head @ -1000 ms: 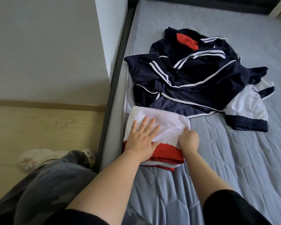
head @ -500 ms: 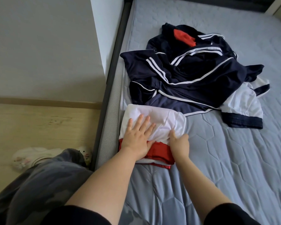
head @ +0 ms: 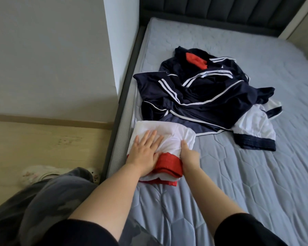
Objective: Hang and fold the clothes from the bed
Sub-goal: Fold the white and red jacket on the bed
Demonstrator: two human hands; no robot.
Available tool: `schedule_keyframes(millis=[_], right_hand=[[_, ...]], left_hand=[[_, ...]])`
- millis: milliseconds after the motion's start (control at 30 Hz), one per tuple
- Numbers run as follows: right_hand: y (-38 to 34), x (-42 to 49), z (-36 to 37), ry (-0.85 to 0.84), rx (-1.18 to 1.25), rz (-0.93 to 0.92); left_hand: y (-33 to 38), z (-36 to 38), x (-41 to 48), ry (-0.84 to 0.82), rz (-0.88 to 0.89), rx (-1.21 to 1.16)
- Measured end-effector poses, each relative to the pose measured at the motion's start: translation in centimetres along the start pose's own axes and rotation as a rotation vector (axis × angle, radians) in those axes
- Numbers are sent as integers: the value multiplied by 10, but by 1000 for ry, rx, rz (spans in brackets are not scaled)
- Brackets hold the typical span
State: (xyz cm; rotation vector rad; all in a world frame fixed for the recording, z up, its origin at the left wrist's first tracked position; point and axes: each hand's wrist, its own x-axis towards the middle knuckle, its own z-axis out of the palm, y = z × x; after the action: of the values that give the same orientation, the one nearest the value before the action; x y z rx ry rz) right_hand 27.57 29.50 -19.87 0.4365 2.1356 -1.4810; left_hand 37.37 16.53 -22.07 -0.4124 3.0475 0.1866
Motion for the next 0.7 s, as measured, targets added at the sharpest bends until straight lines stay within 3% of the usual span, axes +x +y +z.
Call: schedule_keyframes(millis=[233,400,700], right_hand=[[-75,-59,19,-60,77,-183],[-131,-115,63,-139,68,-326],[-156,-246,253,-459,-65,-415]], left_hand=[[-11,-68,-16,81,-310,-597],[-48,-122,-40,325,-401,-1032],[-238,-146,-129,709,-661,-1379]])
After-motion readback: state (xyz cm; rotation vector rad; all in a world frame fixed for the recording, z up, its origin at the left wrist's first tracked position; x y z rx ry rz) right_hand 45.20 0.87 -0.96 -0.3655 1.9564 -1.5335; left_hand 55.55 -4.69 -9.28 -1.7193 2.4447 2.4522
